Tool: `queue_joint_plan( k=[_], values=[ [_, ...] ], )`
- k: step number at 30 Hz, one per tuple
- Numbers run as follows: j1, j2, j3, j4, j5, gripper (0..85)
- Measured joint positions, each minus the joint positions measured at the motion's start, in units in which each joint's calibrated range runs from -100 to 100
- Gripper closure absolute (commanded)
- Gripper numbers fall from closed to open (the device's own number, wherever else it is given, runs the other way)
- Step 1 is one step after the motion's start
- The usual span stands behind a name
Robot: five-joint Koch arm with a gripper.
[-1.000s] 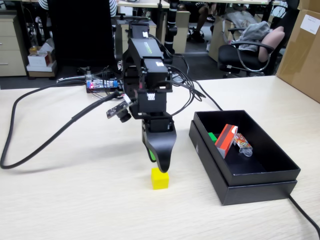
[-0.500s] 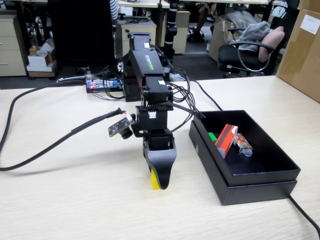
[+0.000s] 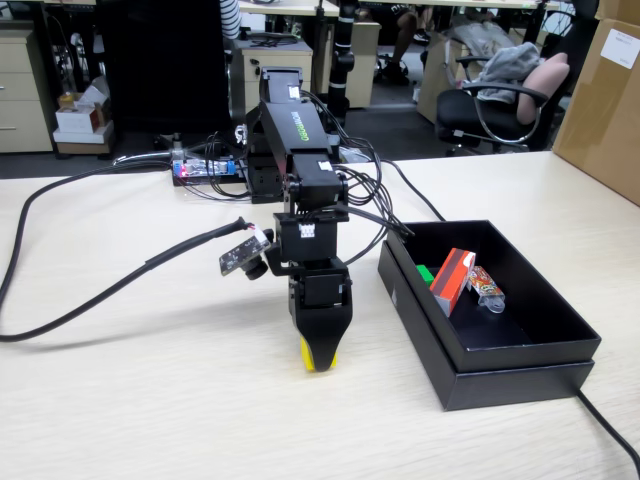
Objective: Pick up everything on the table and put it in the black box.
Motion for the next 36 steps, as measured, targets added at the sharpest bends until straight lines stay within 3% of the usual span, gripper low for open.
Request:
queue_joint_plan(
  k=[6,11,19,25,27,36],
  values=[
    [0.00,-8.23,-0.18,-3.21,0.15,78.7],
    [1.37,-28.37,-8.49,-9.95,0.73,78.7],
    [8.69,-62.06,-33.42,-10.20,1.61,78.6],
    [15.09,-65.10,-31.78,-10.20,4.54,78.6],
    [16.65,-61.56,-22.56,-10.28,5.42,78.6],
    [17.97,-40.53,-8.31,-10.36,7.08,78.6]
  ],
)
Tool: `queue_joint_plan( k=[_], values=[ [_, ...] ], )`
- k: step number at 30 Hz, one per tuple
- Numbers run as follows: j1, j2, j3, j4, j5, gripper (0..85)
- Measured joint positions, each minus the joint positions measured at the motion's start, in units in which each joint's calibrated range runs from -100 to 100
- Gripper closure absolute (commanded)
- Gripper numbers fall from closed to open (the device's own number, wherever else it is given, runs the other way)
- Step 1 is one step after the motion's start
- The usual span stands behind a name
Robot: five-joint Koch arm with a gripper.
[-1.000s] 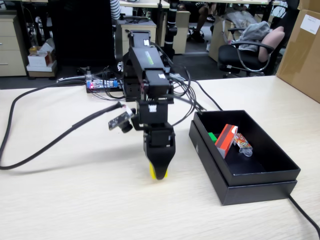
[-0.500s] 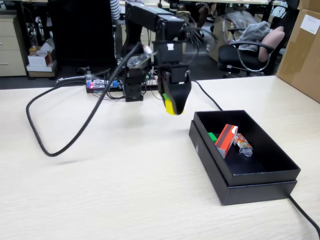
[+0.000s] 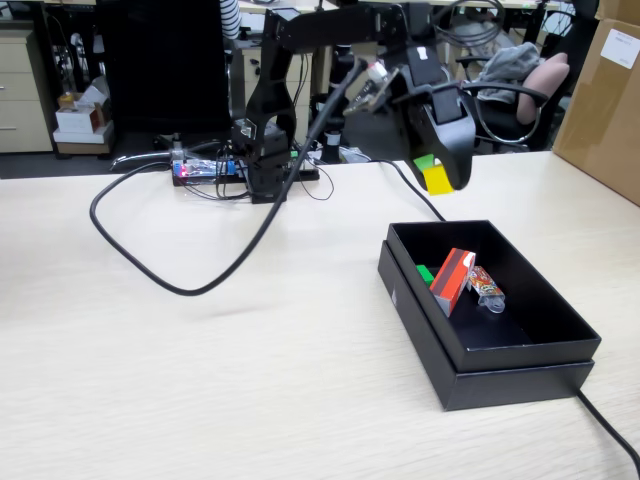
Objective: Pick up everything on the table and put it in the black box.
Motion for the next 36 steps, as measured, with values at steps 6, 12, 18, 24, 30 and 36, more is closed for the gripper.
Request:
queue_joint_plan(
  k=[6,12,18,24,30,36],
  values=[
    [0.68,7.22,1.00,0.00,0.73,78.6],
    [1.37,12.29,0.82,0.00,1.42,77.9],
    [1.47,12.67,0.00,0.00,1.37,70.0],
    [1.32,13.17,-2.19,0.00,1.27,52.4],
    [0.88,13.17,-3.38,0.33,0.93,47.1],
    [0.05,9.75,-0.09,0.16,0.49,46.2]
  ],
)
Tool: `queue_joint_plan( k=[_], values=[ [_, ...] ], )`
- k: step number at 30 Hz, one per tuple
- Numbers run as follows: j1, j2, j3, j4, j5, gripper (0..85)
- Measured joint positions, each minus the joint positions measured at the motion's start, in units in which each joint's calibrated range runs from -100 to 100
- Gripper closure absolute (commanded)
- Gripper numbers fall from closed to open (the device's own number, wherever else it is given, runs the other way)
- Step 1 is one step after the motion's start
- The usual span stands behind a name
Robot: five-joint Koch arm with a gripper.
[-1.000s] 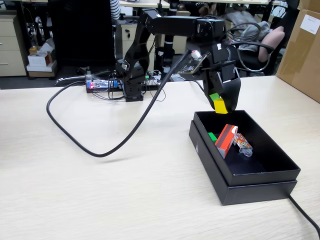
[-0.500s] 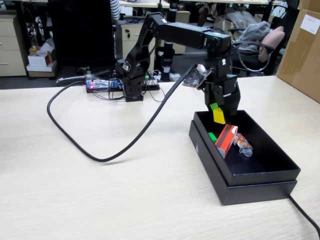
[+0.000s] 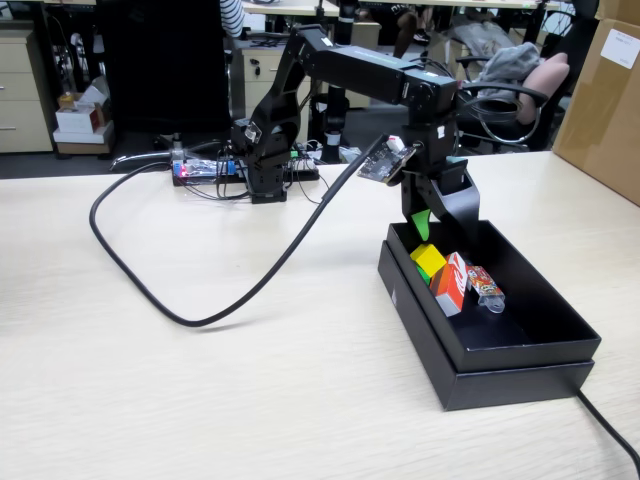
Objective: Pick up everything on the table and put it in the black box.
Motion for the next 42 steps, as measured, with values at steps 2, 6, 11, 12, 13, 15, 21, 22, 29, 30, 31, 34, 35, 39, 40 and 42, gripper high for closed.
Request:
queue_joint_plan(
  k=[2,6,11,12,13,15,21,22,29,30,31,34,35,39,40,42],
  values=[
    [-0.63,-4.05,5.30,-0.08,-0.39,46.2],
    [-3.42,-10.89,6.30,-0.16,-1.56,43.0],
    [-8.25,-12.79,3.84,-0.16,-4.00,39.9],
    [-9.38,-13.17,2.19,-0.16,-4.59,39.1],
    [-10.40,-13.17,0.64,-0.16,-5.13,38.6],
    [-12.31,-13.30,-2.19,-0.16,-6.01,37.0],
    [-16.36,-15.33,-16.26,1.56,-8.60,35.4],
    [-16.80,-15.45,-18.63,2.47,-8.94,35.2],
    [-17.53,-21.15,-35.16,9.79,-9.77,35.2],
    [-17.53,-22.29,-37.53,11.10,-9.82,35.6],
    [-17.53,-23.56,-39.73,12.50,-9.82,35.8],
    [-17.24,-27.61,-45.66,16.69,-9.82,36.0],
    [-17.19,-29.01,-47.40,17.76,-9.82,36.2],
    [-16.85,-37.87,-55.98,22.29,-10.01,36.2],
    [-16.75,-40.15,-58.08,23.03,-10.06,36.2],
    [-16.70,-44.08,-61.19,24.59,-10.01,36.0]
  ],
)
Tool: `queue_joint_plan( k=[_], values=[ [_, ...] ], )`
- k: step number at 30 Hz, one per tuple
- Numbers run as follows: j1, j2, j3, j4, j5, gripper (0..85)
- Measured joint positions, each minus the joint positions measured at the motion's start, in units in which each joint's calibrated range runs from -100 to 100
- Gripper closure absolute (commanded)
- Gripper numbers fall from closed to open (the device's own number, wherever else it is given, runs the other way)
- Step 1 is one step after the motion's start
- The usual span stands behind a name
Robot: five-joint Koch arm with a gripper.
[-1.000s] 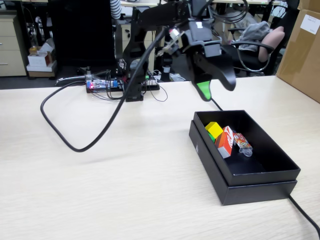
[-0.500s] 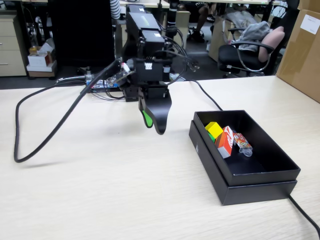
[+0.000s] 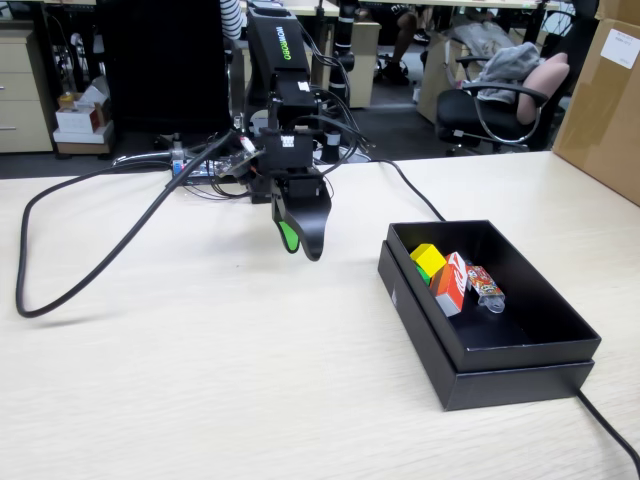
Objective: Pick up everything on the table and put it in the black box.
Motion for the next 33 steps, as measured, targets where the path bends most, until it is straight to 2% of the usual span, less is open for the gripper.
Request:
queue_joint_plan(
  k=[9,17,28,33],
  values=[
    [0.39,-17.23,-16.07,8.47,0.05,35.9],
    [0.44,-28.88,-31.42,22.20,-0.15,36.0],
    [0.73,-33.57,-48.31,40.05,-0.39,36.0],
    [0.73,-33.95,-49.86,42.52,-0.39,35.9]
  ],
)
